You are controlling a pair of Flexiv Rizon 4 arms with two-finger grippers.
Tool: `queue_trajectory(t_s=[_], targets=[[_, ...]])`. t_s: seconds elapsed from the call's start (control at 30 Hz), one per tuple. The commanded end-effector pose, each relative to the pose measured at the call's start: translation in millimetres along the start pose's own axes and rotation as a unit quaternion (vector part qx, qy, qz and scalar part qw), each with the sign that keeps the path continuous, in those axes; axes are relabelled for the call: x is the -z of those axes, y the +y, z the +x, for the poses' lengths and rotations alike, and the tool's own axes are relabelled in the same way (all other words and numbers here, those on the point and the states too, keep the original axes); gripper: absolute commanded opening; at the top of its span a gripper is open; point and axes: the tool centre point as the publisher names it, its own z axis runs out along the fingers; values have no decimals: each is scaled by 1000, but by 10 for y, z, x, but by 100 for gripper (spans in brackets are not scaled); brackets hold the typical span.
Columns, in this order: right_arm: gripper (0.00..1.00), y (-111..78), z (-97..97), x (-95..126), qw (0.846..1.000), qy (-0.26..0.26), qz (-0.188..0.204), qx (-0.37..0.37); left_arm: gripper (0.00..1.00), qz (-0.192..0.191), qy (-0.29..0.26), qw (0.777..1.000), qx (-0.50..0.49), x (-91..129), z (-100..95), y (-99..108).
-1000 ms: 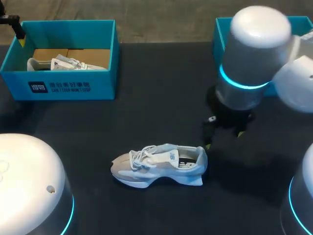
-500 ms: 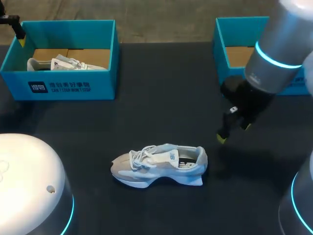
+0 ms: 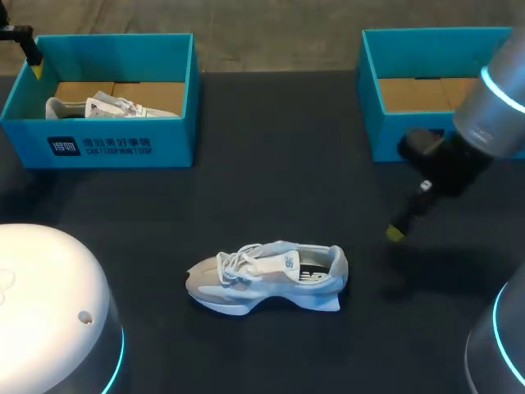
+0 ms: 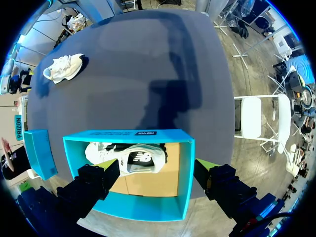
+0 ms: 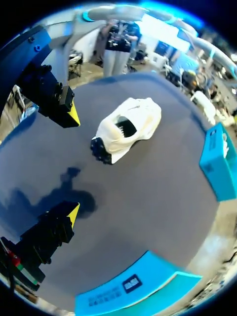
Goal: Take the shoe out of the shoebox, open the shoe tongue, remove and reinsert the insole, then place the shoe into the shoebox
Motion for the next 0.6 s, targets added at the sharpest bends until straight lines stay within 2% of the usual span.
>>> queue_trajectory(t_s=[0.03, 0.47, 0.6], targets=[[100, -385, 13, -13, 987, -16, -141, 72, 100, -1, 1, 1000, 0, 2, 0, -13], [100, -385, 13, -13, 987, -16, -141, 72, 100, -1, 1, 1000, 0, 2, 0, -13], [100, -379, 4, -176, 973, -22, -192, 128, 100, -1, 1, 1000, 0, 2, 0, -13]])
